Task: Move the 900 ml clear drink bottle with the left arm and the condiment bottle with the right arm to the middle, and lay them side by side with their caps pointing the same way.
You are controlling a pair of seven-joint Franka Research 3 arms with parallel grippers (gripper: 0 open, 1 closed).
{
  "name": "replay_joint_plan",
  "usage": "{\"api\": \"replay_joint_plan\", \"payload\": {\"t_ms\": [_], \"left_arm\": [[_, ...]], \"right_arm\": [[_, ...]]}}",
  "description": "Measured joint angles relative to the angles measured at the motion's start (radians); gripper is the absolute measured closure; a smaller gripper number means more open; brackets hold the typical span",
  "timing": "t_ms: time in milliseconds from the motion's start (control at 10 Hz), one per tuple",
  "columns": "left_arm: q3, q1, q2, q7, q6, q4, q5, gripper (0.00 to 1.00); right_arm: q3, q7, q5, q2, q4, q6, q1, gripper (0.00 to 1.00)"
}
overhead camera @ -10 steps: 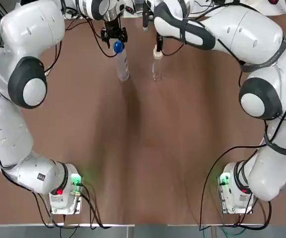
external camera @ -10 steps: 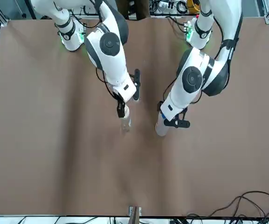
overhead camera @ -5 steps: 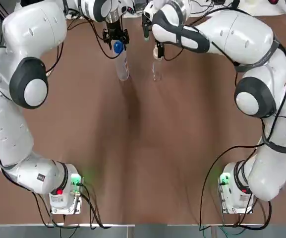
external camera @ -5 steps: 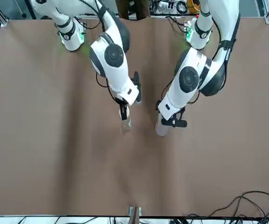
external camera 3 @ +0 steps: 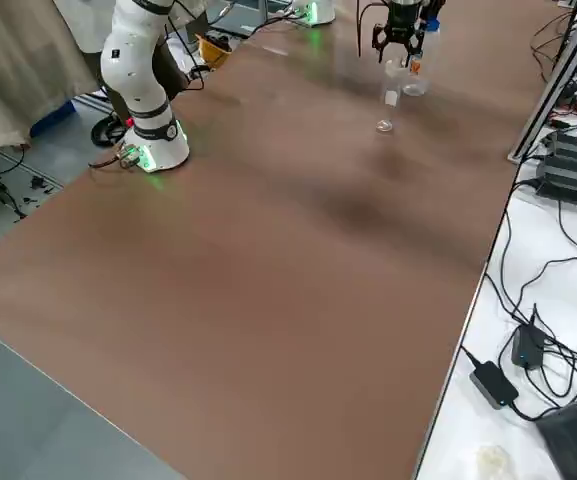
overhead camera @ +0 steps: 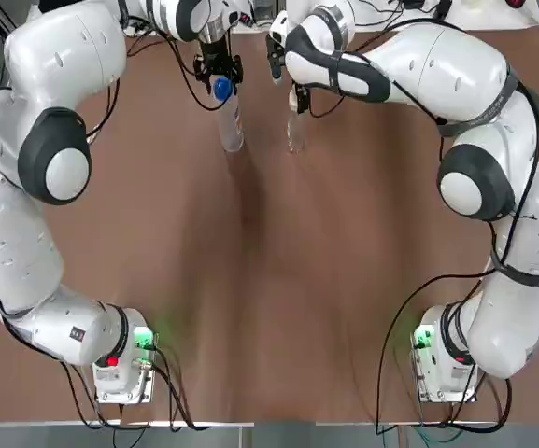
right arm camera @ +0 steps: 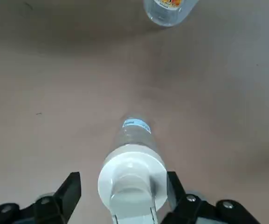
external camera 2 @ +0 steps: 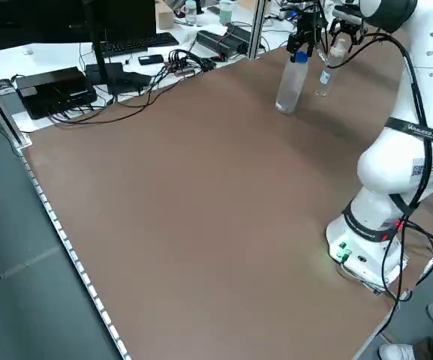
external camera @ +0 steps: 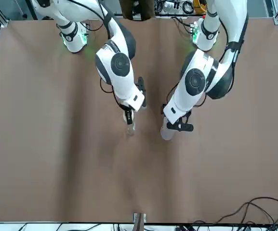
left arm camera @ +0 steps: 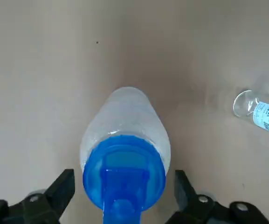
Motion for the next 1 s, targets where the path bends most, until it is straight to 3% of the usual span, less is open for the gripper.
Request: {"api": "replay_joint_plan", "payload": {"t_ms": [300,400,500,600,700,1000], "left_arm": [[0.000,0.000,0.000,0.000,0.000,0.000,0.000,0.19],[0.000,0.000,0.000,0.000,0.000,0.000,0.000,0.22],[0.001,0.000,-0.002,0.000,-0.002,0.002,0.005,0.30],[0.002,0.001,-0.003,0.000,-0.001,0.004,0.005,0.30],[0.002,0.001,-0.002,-0.001,0.000,0.004,0.004,0.33],[0.002,0.001,-0.002,-0.090,0.003,0.008,0.004,0.33]], "right_arm": [[0.000,0.000,0.000,-0.001,0.003,0.000,0.000,0.22],[0.000,0.000,0.000,-0.001,0.004,0.001,0.000,0.31],[0.000,0.000,0.002,-0.003,0.008,-0.001,0.000,0.50],[0.000,0.000,0.002,-0.008,0.010,-0.008,0.000,0.55],[0.000,0.000,0.001,-0.007,0.010,-0.006,0.000,0.67],[0.000,0.039,0.002,-0.007,0.011,-0.006,0.000,0.66]]}}
